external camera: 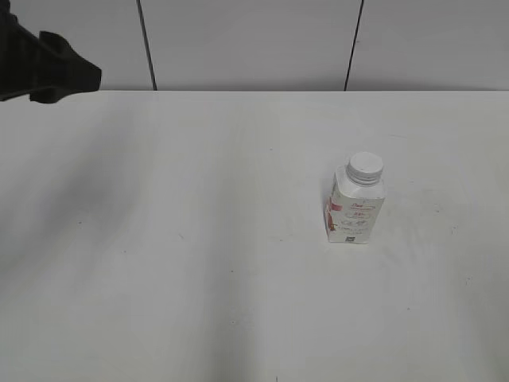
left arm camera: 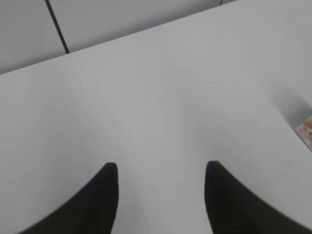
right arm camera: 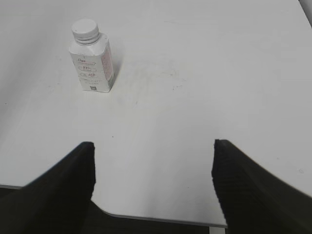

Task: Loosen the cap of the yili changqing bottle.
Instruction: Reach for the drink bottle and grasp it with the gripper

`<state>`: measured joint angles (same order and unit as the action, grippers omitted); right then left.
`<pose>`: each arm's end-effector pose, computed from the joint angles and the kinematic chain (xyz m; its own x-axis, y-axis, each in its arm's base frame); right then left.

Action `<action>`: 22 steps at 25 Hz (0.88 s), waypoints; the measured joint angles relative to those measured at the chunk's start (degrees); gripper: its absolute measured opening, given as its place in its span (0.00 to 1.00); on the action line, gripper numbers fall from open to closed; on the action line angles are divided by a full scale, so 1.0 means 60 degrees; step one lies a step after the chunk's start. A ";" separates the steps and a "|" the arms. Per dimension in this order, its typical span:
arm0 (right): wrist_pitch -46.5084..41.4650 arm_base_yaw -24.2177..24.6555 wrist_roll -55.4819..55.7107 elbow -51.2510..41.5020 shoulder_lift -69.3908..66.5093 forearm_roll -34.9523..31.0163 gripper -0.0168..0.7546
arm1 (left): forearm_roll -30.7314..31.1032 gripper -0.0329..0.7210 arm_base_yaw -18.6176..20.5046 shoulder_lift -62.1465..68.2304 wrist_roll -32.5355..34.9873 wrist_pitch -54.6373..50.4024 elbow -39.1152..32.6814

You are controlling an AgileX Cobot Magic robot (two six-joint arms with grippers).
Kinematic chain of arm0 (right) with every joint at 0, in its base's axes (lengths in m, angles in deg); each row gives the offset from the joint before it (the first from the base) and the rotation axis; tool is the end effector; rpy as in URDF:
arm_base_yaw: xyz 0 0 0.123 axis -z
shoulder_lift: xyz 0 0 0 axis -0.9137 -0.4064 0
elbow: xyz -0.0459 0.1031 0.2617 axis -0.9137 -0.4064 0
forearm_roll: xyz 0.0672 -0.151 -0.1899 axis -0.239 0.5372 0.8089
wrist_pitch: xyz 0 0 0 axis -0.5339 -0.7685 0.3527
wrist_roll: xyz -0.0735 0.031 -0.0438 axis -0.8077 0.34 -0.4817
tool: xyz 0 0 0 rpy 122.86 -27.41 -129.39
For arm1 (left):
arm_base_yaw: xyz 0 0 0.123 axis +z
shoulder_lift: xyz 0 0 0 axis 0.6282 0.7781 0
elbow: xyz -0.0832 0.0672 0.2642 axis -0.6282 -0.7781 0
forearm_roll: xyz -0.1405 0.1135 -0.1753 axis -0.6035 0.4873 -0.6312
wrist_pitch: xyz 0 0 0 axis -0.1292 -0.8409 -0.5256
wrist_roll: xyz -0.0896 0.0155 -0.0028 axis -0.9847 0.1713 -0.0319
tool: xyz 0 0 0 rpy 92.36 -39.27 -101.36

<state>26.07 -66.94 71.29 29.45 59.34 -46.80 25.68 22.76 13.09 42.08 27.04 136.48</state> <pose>-0.0102 0.0139 0.2784 -0.4498 -0.1144 -0.8858 -0.2018 0.9791 -0.0239 0.2619 -0.0847 0.2976 -0.5101 0.2736 -0.8155 0.4153 0.9086 0.0451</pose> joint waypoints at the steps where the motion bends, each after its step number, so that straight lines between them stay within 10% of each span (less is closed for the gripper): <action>1: 0.0000 0.0000 0.0000 0.0000 0.0000 0.0000 0.78 | -0.0411 0.53 -0.0019 0.0103 0.0414 0.0546 -0.0281; 12: 0.0000 0.0000 0.0000 0.0000 0.0000 0.0000 0.78 | -0.0014 0.53 -0.0931 0.2586 0.0389 0.5387 -0.1179; 22: 0.0000 0.0000 0.0000 0.0000 0.0000 0.0000 0.78 | 0.7042 0.53 -0.0180 0.4709 -0.7645 0.9577 -0.1206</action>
<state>26.07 -66.94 71.29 29.45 59.34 -46.80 67.93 21.68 41.34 -3.79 84.50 129.25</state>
